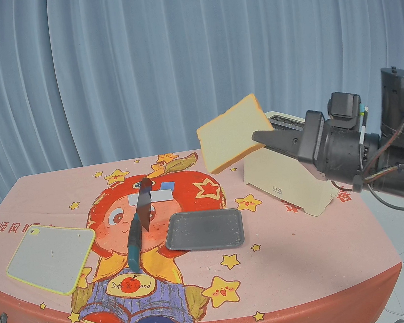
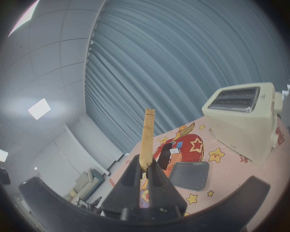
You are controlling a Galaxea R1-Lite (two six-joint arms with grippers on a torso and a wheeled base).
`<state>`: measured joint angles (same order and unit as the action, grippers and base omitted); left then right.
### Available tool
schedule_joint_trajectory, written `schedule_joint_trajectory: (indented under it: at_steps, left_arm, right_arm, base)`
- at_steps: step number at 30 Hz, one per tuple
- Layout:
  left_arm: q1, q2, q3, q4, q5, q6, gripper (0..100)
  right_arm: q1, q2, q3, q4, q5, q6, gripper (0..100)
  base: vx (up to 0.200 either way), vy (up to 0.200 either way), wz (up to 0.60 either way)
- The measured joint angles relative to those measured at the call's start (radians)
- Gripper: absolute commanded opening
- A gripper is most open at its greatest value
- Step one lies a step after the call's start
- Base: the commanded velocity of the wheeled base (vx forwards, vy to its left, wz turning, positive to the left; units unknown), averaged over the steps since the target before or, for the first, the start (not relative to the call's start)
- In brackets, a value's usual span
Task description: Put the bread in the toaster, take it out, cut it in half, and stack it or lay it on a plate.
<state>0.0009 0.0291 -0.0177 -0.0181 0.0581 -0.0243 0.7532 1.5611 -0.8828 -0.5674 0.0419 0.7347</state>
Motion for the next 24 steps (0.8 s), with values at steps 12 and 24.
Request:
schedule_joint_trajectory:
  at_steps: [12, 24]
  left_arm:
    - [0.000, 0.000, 0.000, 0.000, 0.000, 0.000, 100]
    - [0.001, 0.000, 0.000, 0.000, 0.000, 0.000, 100]
  right_arm:
    - [-0.166, -0.122, 0.135, -0.112, 0.164, -0.287, 0]
    - [-0.320, -0.168, 0.182, -0.174, 0.253, -0.481, 0]
  base:
    - [0.000, 0.000, 0.00]
    - [0.000, 0.000, 0.00]
